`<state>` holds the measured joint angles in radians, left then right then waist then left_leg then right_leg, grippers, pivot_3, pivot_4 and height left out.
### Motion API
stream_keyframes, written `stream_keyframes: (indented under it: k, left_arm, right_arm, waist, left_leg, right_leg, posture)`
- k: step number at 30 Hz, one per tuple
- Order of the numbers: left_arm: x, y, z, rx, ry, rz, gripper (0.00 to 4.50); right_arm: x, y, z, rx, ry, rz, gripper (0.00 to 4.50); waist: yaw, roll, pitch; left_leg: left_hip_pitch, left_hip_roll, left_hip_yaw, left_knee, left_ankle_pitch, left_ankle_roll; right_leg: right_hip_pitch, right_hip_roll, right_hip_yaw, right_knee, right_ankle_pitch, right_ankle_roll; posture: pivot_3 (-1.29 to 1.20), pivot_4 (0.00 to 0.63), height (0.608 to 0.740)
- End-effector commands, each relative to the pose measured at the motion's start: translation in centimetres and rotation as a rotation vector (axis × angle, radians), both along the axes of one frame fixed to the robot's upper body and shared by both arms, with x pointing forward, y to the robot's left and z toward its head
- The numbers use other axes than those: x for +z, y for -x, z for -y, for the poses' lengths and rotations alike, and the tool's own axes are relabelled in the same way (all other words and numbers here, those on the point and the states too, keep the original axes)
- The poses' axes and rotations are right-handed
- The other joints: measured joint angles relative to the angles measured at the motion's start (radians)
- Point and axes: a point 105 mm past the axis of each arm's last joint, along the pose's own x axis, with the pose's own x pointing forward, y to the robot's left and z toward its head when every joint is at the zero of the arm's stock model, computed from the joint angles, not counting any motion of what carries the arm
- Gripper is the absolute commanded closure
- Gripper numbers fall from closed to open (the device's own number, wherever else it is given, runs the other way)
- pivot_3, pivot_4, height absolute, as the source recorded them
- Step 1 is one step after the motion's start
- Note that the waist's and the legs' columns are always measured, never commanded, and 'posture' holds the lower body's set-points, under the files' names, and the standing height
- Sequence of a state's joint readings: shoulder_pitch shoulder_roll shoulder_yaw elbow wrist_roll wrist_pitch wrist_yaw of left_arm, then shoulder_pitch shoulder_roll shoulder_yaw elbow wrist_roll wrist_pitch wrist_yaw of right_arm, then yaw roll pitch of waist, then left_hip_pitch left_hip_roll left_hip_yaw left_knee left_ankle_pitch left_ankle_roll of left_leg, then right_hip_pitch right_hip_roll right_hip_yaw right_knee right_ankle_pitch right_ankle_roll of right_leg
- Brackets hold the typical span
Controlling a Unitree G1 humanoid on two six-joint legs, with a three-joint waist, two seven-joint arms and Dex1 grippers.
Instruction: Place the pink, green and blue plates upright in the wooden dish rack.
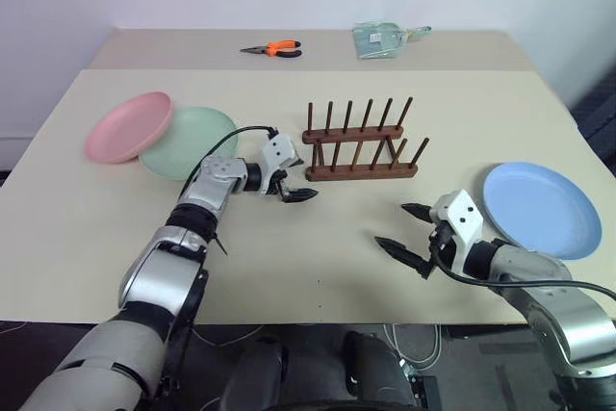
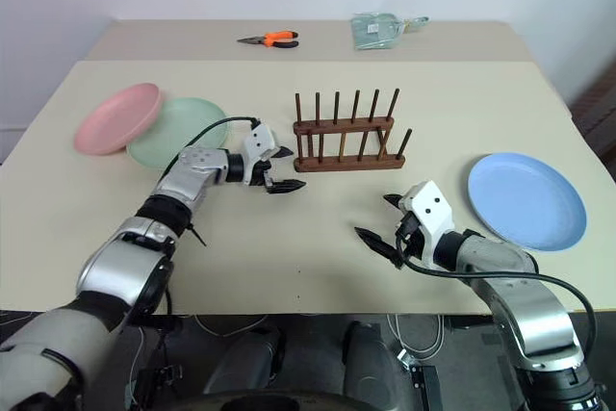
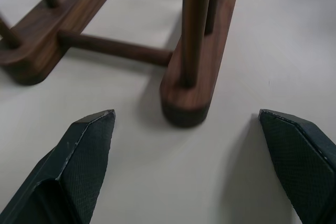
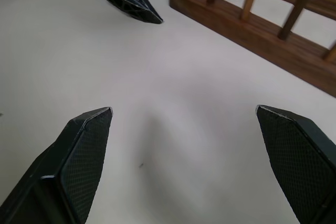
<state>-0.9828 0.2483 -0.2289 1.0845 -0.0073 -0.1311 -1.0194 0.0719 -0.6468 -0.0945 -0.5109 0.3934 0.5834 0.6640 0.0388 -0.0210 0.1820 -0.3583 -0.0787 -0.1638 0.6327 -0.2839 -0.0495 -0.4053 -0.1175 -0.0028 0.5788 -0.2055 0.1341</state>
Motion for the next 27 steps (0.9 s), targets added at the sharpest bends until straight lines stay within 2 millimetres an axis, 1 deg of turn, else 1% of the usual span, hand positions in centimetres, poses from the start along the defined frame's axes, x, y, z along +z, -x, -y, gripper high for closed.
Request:
stream_keyframes:
  k: [1, 4, 6, 7, 9, 13, 16, 17, 19, 21, 22, 24, 26, 27]
  left_arm:
    - [0.0, 0.2, 1.0, -0.044, -0.003, 0.009, 0.88]
    - [0.3, 0.6, 1.6, -0.090, 0.021, 0.021, 2.40]
    - [0.2, 1.1, 1.6, -0.135, 0.004, 0.035, 3.42]
    - [0.1, 1.4, 1.5, -0.162, -0.012, 0.046, 3.77]
    - [0.0, 1.9, 1.3, -0.211, -0.039, 0.067, 3.76]
    - [0.5, 3.3, 1.3, -0.306, -0.020, 0.083, 3.76]
    - [0.5, 4.9, 1.1, -0.378, -0.006, 0.063, 3.76]
    - [0.5, 5.3, 1.1, -0.392, 0.001, 0.056, 3.76]
    - [0.1, 5.3, 0.9, -0.373, -0.009, 0.031, 3.76]
    - [-0.3, 5.3, 0.7, -0.357, -0.022, 0.031, 2.69]
    - [-0.4, 5.1, 0.6, -0.338, -0.021, 0.017, 2.29]
    - [-0.7, 4.7, -0.1, -0.283, -0.032, 0.016, 1.31]
    - [-0.7, 4.5, -1.0, -0.222, -0.023, -0.001, 0.26]
    - [-0.7, 4.6, -1.3, -0.205, -0.019, -0.007, 0.00]
  right_arm:
    - [1.2, 0.3, -0.1, -0.025, 0.015, 0.076, 0.00]
    - [1.2, 0.7, 0.4, -0.037, 0.019, 0.067, 0.00]
    - [1.2, 1.1, 0.6, -0.023, 0.023, 0.039, 0.00]
    - [1.1, 1.3, 0.7, -0.011, 0.032, 0.022, 0.00]
    - [0.8, 1.8, 1.2, 0.010, 0.055, -0.015, 0.00]
    - [0.7, 2.5, 2.0, 0.031, 0.079, -0.062, 0.00]
    - [0.5, 2.9, 3.0, 0.031, 0.101, -0.101, 0.00]
    - [0.4, 2.9, 3.2, 0.031, 0.106, -0.107, 0.00]
    - [0.3, 3.0, 3.5, 0.030, 0.122, -0.108, 0.00]
    - [0.2, 3.0, 3.7, 0.031, 0.130, -0.108, 0.00]
    - [0.2, 2.9, 3.8, 0.026, 0.133, -0.107, 0.26]
    - [0.1, 2.5, 4.3, -0.001, 0.147, -0.104, 0.87]
    - [0.0, 2.6, 4.6, -0.006, 0.156, -0.108, 1.84]
    - [-0.1, 2.7, 4.6, -0.005, 0.161, -0.110, 2.33]
  waist:
    - [0.000, 0.000, 0.000]
    - [-0.001, 0.000, 0.000]
    - [-0.001, 0.000, 0.000]
    - [-0.001, 0.000, 0.000]
    - [-0.002, 0.000, 0.000]
    - [-0.001, 0.000, 0.000]
    - [-0.001, 0.000, 0.000]
    - [-0.001, 0.000, 0.000]
    - [0.000, 0.000, 0.000]
    - [0.000, 0.000, 0.000]
    - [0.000, 0.000, 0.000]
    - [0.000, 0.000, 0.000]
    - [-0.002, 0.000, 0.000]
    - [-0.003, 0.000, 0.000]
  left_leg:
    - [0.000, 0.000, 0.000, 0.000, 0.000, 0.000]
    - [0.000, 0.000, 0.000, 0.001, 0.000, 0.000]
    - [0.001, 0.000, 0.000, 0.001, 0.000, 0.000]
    - [0.000, 0.000, 0.000, 0.001, 0.000, 0.000]
    - [0.001, 0.000, 0.000, 0.000, 0.000, 0.000]
    - [0.000, 0.000, 0.000, 0.000, 0.000, 0.000]
    - [0.000, 0.001, 0.000, 0.000, 0.000, 0.000]
    - [0.000, 0.001, 0.000, 0.001, 0.000, 0.000]
    - [0.000, 0.001, 0.000, 0.001, 0.000, 0.000]
    - [0.001, 0.001, 0.000, 0.001, 0.000, 0.000]
    - [0.001, 0.001, 0.000, 0.001, 0.000, 0.000]
    - [0.001, 0.001, 0.000, 0.001, 0.000, 0.000]
    - [0.001, 0.001, 0.000, 0.001, 0.000, 0.000]
    - [0.001, 0.001, 0.000, 0.001, 0.000, 0.000]
  right_leg:
    - [0.000, 0.000, 0.000, 0.000, 0.000, 0.001]
    - [0.001, 0.000, 0.000, 0.001, 0.000, 0.001]
    - [0.001, 0.000, 0.000, 0.001, 0.000, 0.001]
    - [0.000, 0.000, 0.000, 0.001, 0.000, 0.001]
    - [0.000, 0.000, 0.000, 0.001, 0.000, 0.001]
    - [0.000, 0.000, 0.000, 0.001, 0.000, 0.001]
    - [0.000, 0.000, 0.000, 0.001, 0.001, 0.000]
    - [0.000, 0.000, 0.000, 0.001, 0.001, 0.000]
    - [0.000, 0.000, 0.000, 0.001, 0.001, 0.000]
    - [0.001, 0.000, 0.000, 0.002, 0.001, 0.000]
    - [0.001, 0.000, 0.000, 0.002, 0.001, 0.000]
    - [0.001, 0.000, 0.000, 0.002, 0.001, 0.000]
    - [0.001, 0.000, 0.000, 0.001, 0.001, 0.000]
    - [0.001, 0.000, 0.000, 0.002, 0.001, 0.000]
  posture:
    - [0.00, 0.150, 0.740]
    - [0.00, 0.150, 0.740]
    - [0.00, 0.150, 0.740]
    - [0.00, 0.150, 0.740]
    - [0.00, 0.150, 0.740]
    - [0.00, 0.150, 0.740]
    - [0.00, 0.150, 0.740]
    - [0.00, 0.150, 0.740]
    - [0.00, 0.150, 0.740]
    - [0.00, 0.150, 0.740]
    - [0.00, 0.150, 0.740]
    - [0.00, 0.150, 0.740]
    - [0.00, 0.150, 0.740]
    - [0.00, 0.150, 0.740]
